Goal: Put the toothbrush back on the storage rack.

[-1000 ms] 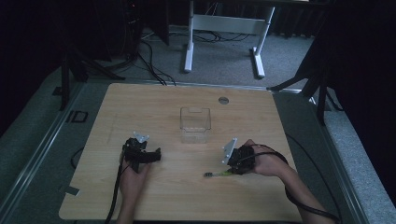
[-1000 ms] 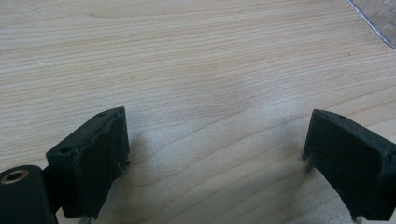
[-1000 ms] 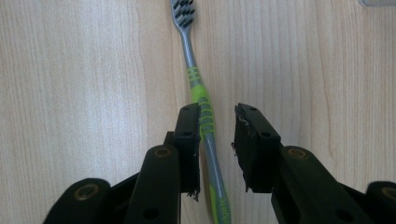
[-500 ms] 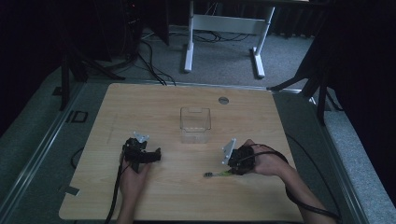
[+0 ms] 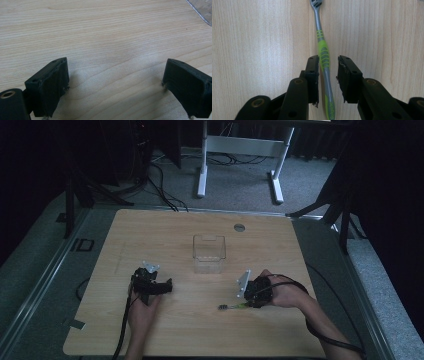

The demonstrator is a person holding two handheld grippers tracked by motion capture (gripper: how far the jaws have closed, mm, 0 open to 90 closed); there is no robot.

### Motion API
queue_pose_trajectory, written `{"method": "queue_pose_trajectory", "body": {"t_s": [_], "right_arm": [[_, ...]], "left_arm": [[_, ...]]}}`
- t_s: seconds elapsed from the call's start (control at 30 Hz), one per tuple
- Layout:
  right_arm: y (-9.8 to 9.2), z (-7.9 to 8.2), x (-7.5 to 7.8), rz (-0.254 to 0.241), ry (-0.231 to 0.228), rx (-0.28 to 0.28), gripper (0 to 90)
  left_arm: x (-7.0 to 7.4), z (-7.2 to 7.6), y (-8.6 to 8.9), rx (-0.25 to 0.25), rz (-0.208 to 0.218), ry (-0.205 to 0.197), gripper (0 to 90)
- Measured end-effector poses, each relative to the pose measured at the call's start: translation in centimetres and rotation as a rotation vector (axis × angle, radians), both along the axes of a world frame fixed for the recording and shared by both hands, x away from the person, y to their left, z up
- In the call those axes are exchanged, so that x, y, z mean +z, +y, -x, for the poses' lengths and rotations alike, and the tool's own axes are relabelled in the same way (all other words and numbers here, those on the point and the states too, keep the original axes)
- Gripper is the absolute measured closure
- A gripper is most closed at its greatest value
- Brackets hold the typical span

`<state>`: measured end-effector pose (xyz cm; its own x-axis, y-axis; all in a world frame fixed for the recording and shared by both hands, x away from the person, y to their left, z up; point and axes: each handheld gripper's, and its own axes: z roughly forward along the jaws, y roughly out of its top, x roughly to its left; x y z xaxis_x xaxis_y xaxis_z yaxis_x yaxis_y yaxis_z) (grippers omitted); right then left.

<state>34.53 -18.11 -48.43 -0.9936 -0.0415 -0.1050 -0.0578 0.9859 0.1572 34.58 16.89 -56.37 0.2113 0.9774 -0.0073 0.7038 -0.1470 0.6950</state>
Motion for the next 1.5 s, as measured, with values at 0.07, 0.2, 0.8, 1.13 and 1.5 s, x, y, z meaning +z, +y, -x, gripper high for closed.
{"method": "queue_pose_trajectory", "body": {"t_s": [0.07,0.2,0.8,1.13,1.5], "right_arm": [[0.0,0.0,0.0,0.005,-0.003,0.002,70.8],[0.0,-0.1,-0.1,0.013,-0.004,0.007,71.2],[0.3,0.0,-0.3,0.058,-0.011,0.044,72.5],[0.7,0.1,-0.7,0.081,0.002,0.063,72.5],[0.9,0.0,-1.2,0.104,0.014,0.073,72.7]], "left_arm": [[0.0,0.0,0.0,0.0,0.0,0.0,7.1],[0.0,0.0,0.0,-0.001,-0.001,0.0,7.1],[0.0,0.0,0.0,0.0,0.0,0.0,7.1],[0.0,0.0,0.0,0.0,-0.001,0.0,7.1],[0.0,0.0,0.0,0.0,0.0,0.0,7.1]]}}
